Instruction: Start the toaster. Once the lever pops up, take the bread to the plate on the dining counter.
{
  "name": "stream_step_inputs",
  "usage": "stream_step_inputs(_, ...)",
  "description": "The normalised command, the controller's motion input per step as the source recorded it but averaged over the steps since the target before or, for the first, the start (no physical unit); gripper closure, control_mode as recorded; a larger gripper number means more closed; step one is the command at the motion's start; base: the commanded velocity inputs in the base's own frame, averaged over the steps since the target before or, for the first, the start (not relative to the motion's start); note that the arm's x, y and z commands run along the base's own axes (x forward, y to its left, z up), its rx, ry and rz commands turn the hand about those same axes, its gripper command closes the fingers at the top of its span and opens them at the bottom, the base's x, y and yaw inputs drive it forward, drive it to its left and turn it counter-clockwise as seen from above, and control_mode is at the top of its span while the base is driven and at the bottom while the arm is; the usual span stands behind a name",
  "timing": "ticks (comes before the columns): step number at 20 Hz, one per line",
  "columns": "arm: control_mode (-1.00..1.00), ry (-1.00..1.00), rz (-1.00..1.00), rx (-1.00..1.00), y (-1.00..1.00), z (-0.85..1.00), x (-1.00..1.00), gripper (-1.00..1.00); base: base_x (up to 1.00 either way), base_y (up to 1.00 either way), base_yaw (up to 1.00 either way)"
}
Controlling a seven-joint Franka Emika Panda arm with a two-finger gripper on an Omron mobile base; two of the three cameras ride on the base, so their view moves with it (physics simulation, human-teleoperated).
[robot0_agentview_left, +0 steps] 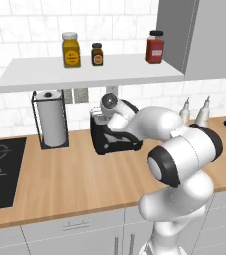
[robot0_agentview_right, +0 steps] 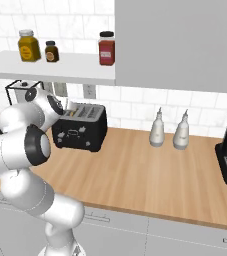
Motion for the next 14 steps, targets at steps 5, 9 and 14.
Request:
stream_step_inputs(5, -1.0, -0.04, 0.0, 0.0, -0.14, 0.0, 0.0, -1.0, 0.0, 0.0, 0.0)
stream_step_inputs(9, -1.0, -0.03, 0.0, 0.0, -0.21, 0.0, 0.0, -1.0, 0.0, 0.0, 0.0)
stream_step_inputs(14, -1.0, 0.0, 0.0, 0.0, -0.07, 0.0, 0.0, -1.0, 0.0, 0.0, 0.0)
